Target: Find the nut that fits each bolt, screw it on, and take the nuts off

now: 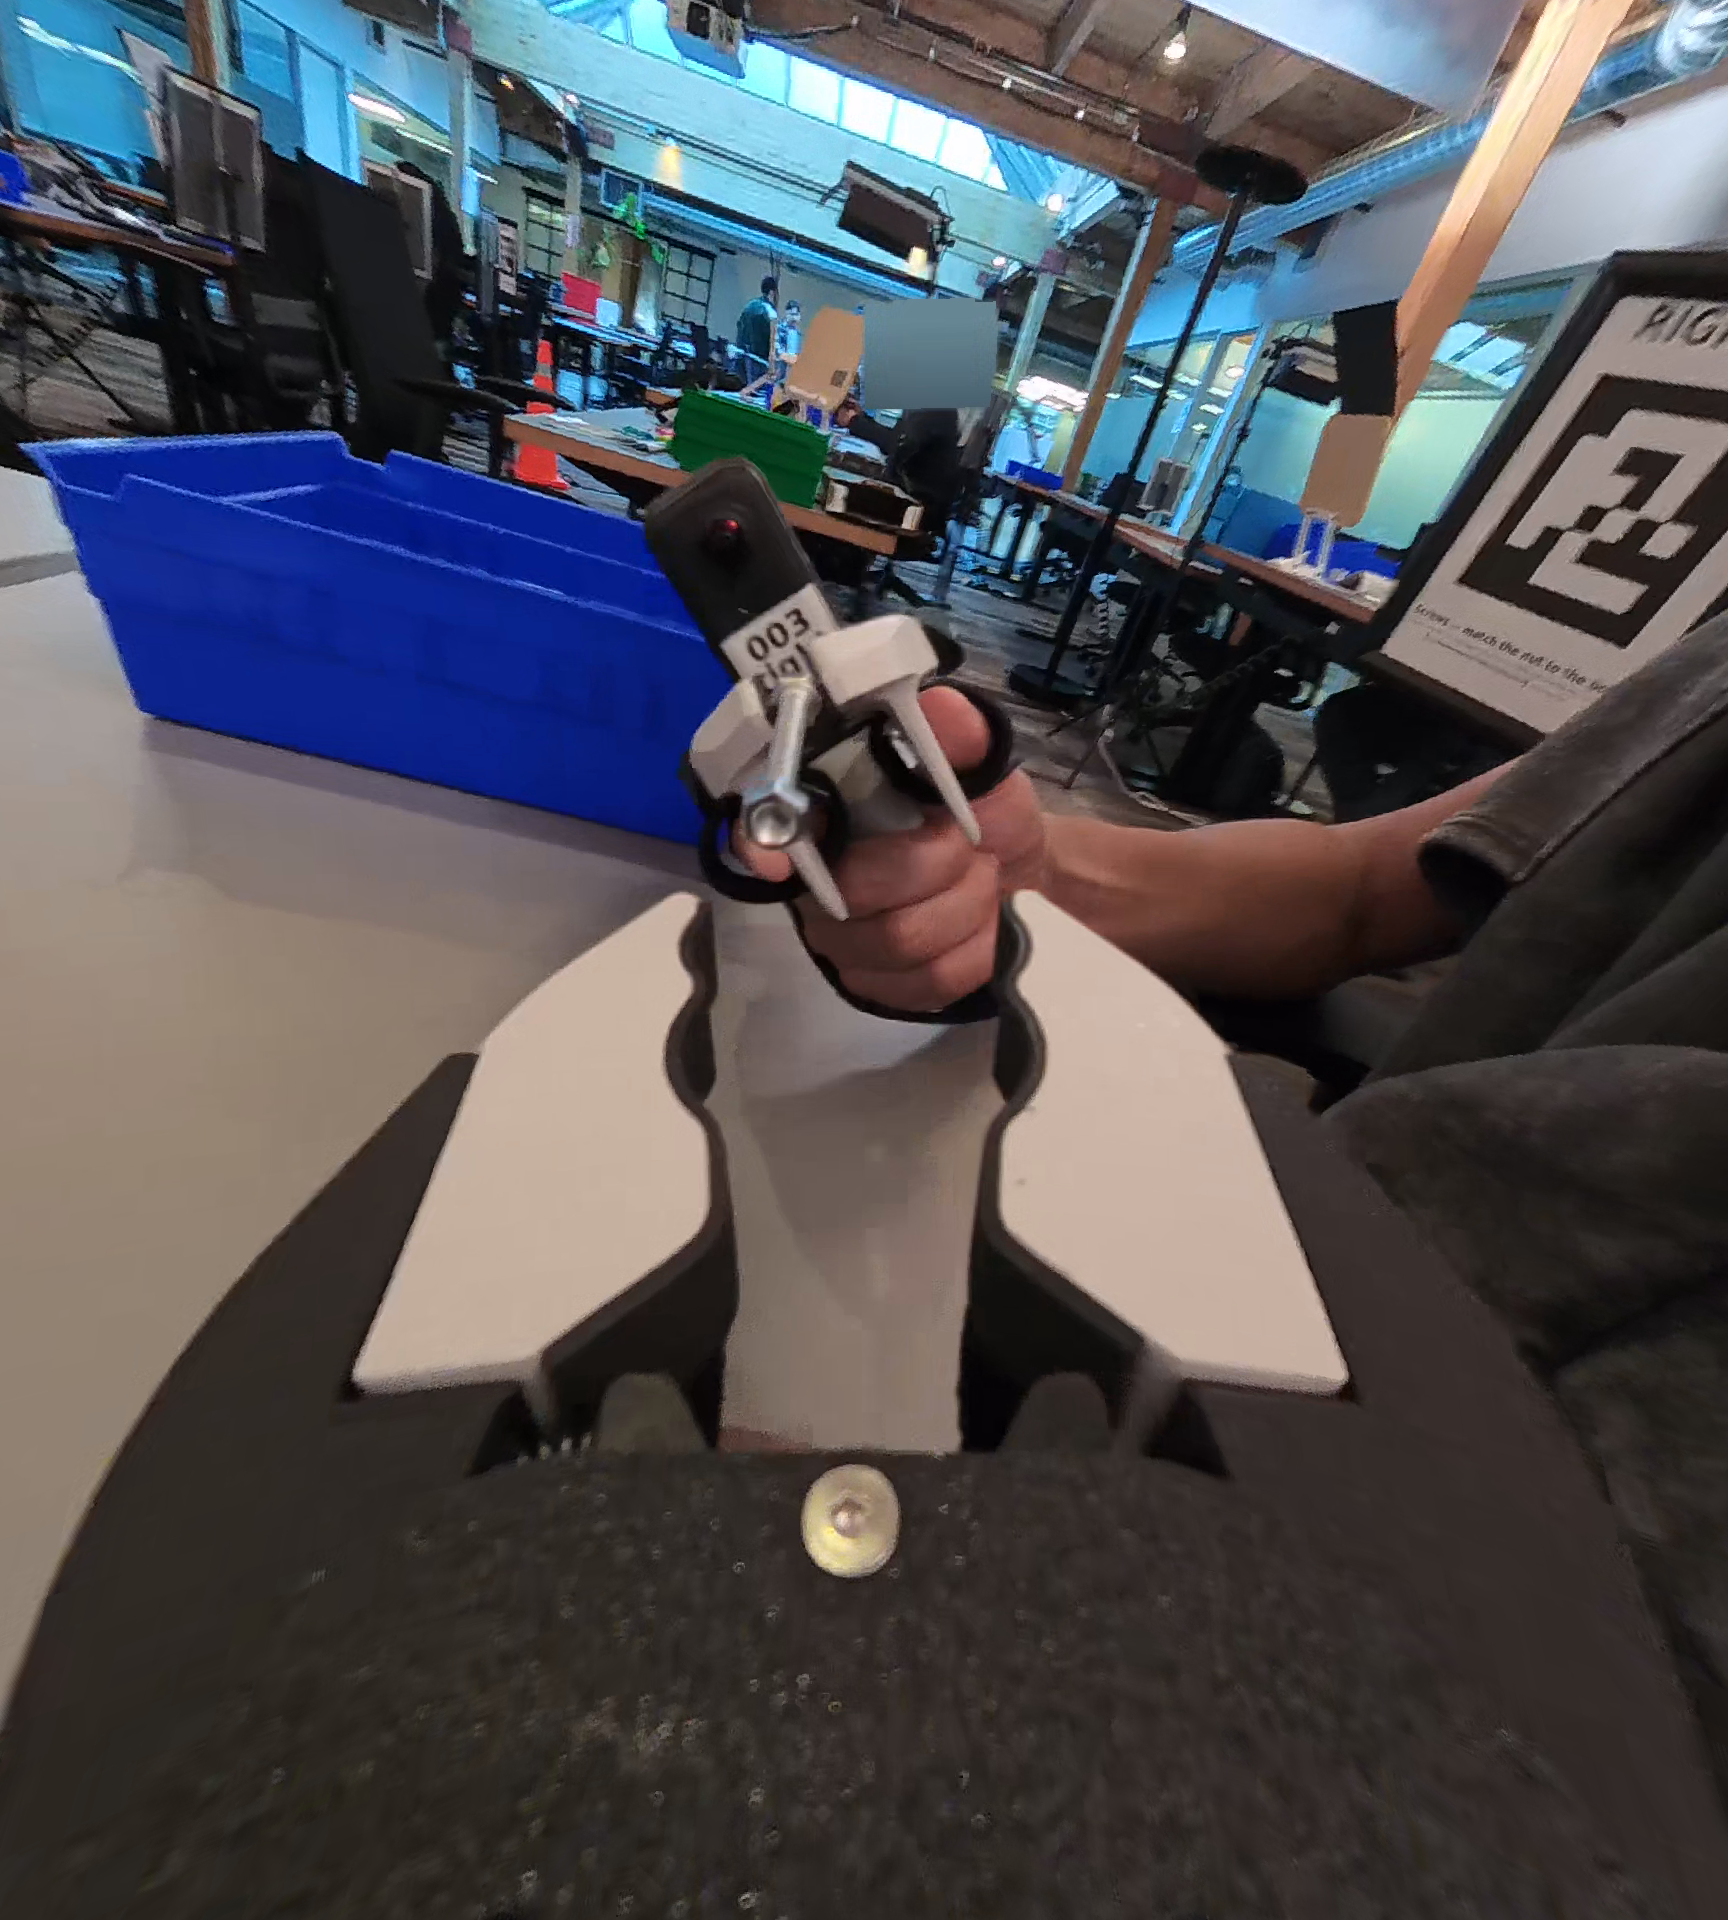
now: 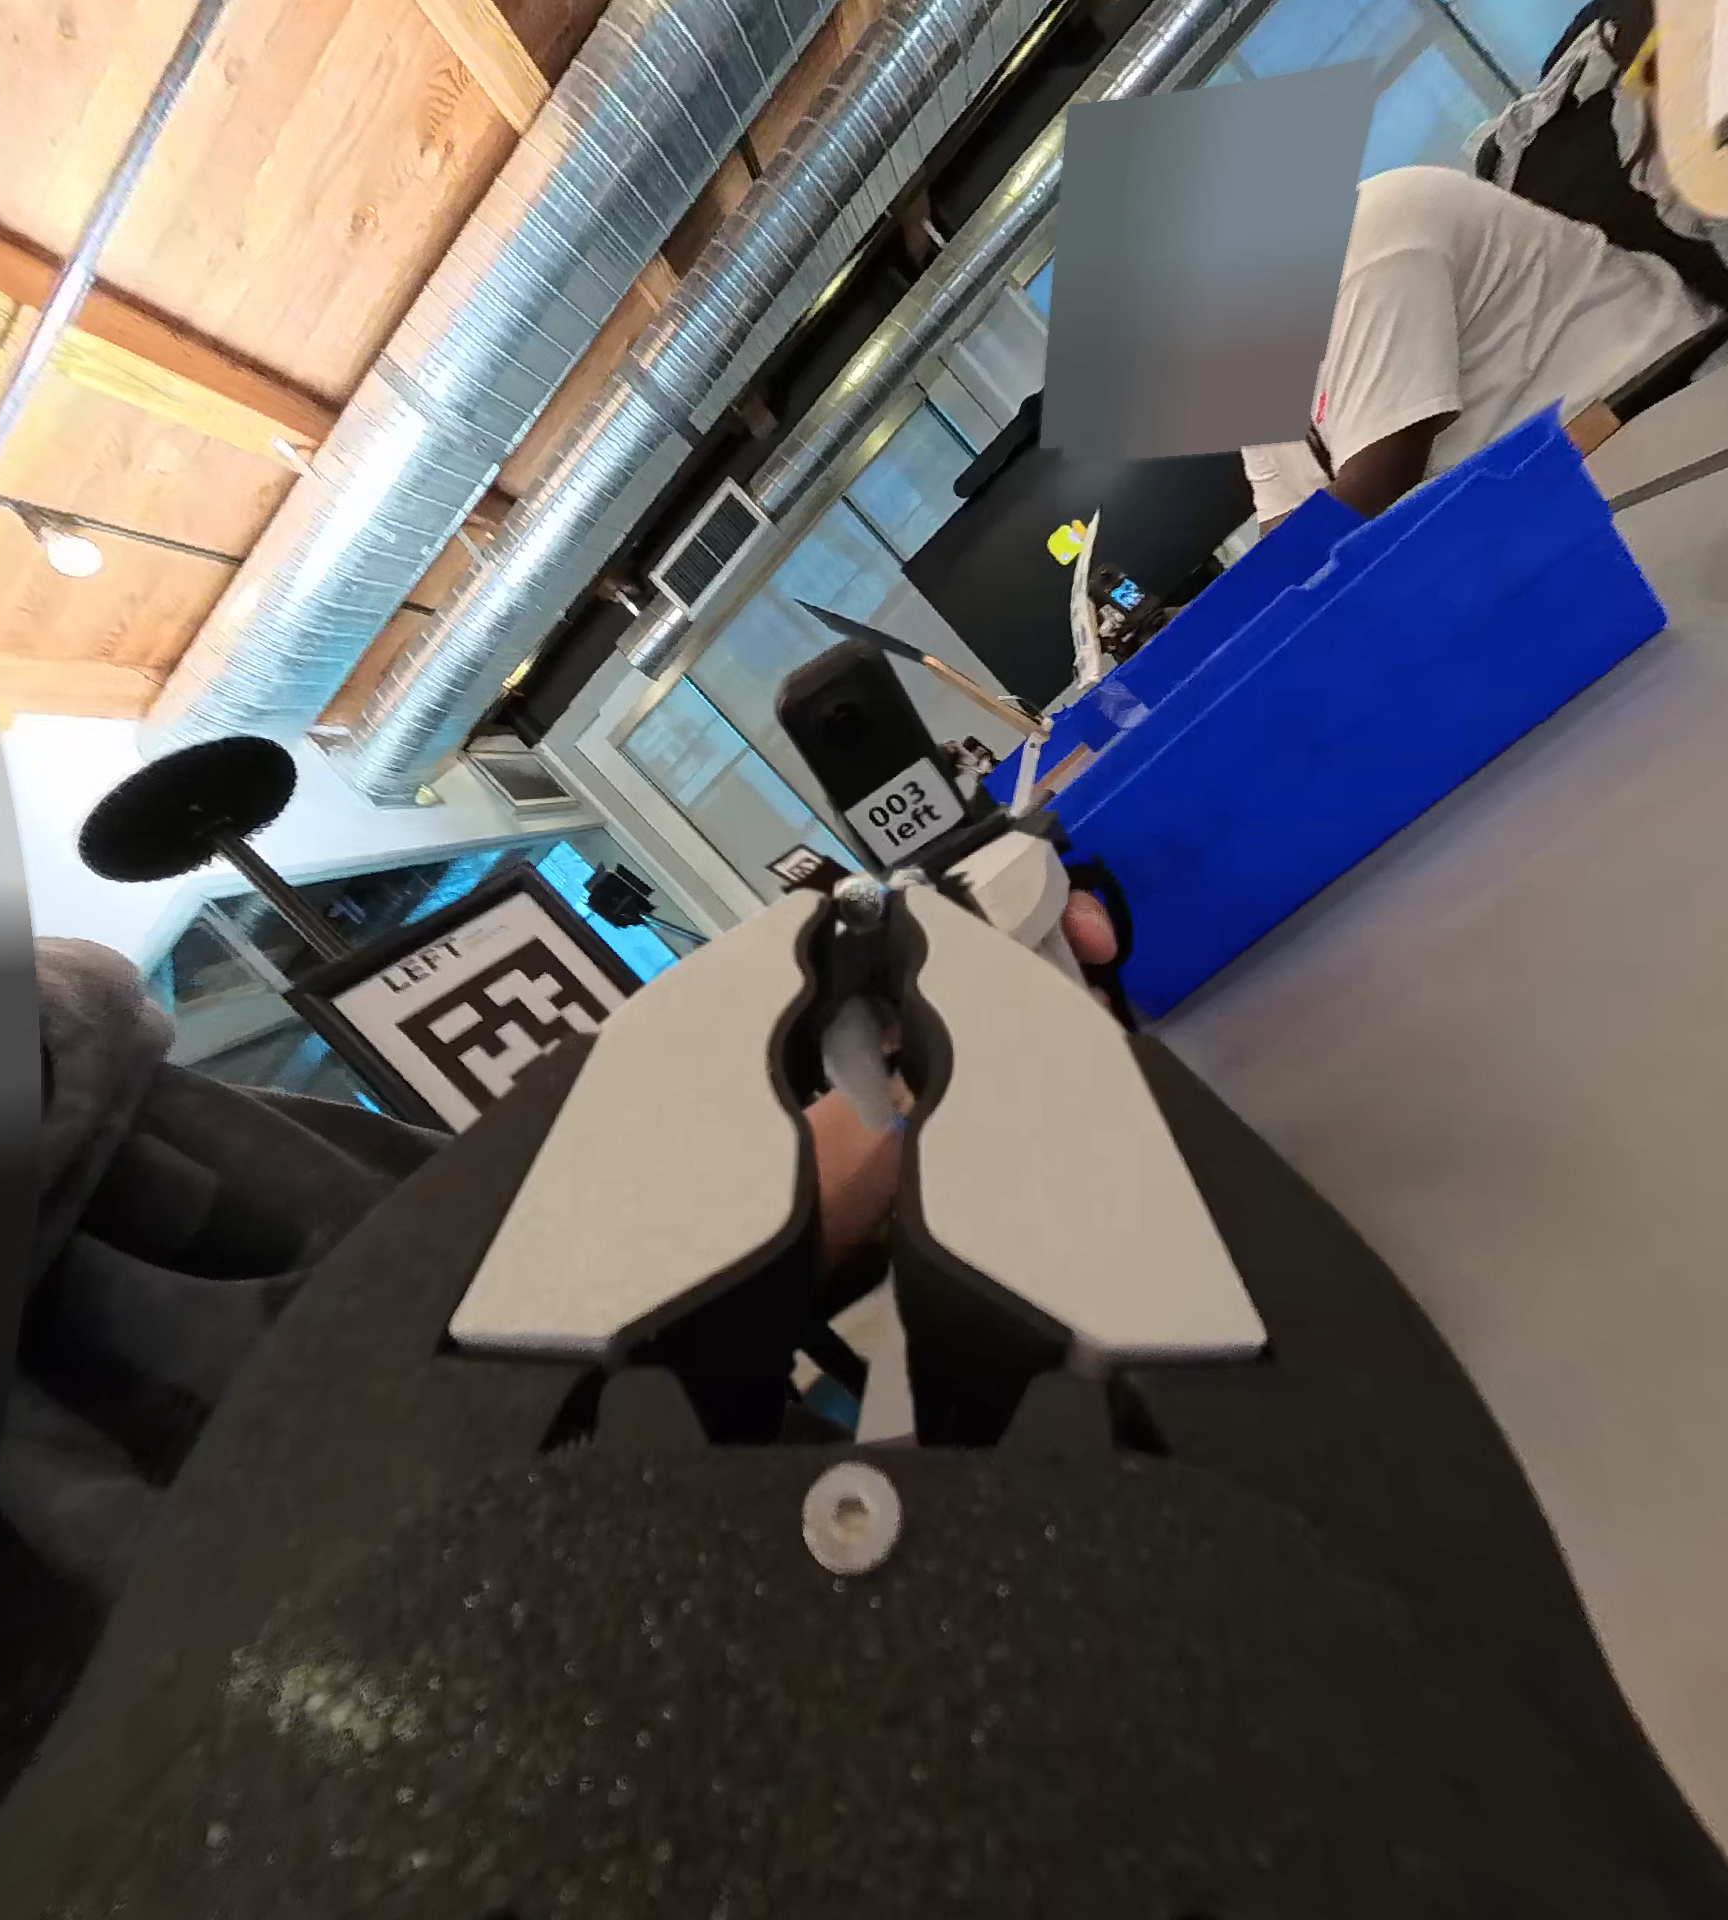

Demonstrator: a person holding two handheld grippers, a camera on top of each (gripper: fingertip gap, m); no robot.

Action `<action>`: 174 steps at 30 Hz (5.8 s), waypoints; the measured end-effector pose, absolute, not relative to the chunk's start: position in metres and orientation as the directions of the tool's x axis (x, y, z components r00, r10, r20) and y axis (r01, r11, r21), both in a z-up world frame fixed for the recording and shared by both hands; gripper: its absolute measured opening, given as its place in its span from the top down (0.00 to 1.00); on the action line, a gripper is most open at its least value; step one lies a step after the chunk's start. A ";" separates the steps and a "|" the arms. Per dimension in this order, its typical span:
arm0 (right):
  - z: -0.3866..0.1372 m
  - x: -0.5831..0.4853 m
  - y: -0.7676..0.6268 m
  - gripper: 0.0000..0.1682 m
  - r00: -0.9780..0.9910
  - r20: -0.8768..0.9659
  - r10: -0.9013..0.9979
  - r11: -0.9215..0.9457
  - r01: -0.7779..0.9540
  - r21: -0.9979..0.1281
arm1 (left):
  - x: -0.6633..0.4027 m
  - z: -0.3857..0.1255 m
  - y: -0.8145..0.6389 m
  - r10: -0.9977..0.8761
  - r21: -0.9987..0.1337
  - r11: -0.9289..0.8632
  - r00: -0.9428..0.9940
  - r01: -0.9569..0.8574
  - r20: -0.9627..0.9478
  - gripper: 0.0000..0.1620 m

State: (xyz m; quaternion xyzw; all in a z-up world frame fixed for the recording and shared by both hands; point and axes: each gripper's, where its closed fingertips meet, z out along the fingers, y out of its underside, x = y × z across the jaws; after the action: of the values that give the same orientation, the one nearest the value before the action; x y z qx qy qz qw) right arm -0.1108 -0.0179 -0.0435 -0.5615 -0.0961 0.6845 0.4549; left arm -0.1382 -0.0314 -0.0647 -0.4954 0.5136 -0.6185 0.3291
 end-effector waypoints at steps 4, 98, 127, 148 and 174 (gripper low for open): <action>-0.046 -0.115 -0.018 0.94 0.112 -0.656 0.747 -0.534 -0.486 -0.691 | -0.137 -0.059 -0.036 -0.894 -0.951 -0.298 -0.326 -0.081 0.308 0.67; -0.073 -0.126 -0.032 0.93 0.286 -0.452 0.845 -0.423 -0.160 -0.892 | -0.146 -0.075 -0.027 -0.978 -0.976 0.119 -0.189 -0.184 -0.084 0.94; -0.067 -0.130 -0.031 0.94 0.336 -0.378 0.863 -0.330 -0.191 -0.924 | -0.150 -0.067 -0.024 -0.950 -0.976 -0.165 -0.241 -0.144 0.197 0.82; -0.069 -0.128 -0.036 0.94 0.449 -0.100 0.888 -0.095 -0.033 -0.995 | -0.147 -0.070 -0.029 -0.879 -0.920 -0.325 -0.288 -0.220 0.379 0.94; -0.068 -0.141 -0.050 0.94 0.486 0.215 0.847 0.150 0.170 -0.974 | -0.160 -0.072 -0.042 -0.619 -0.748 -0.550 -0.420 -0.373 0.664 0.94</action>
State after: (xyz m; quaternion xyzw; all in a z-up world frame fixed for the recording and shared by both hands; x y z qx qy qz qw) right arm -0.1411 -0.0498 -0.0681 -0.5932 -0.4288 0.2705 0.6254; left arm -0.1602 -0.0418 -0.0720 -0.5315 0.4664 -0.7016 0.0876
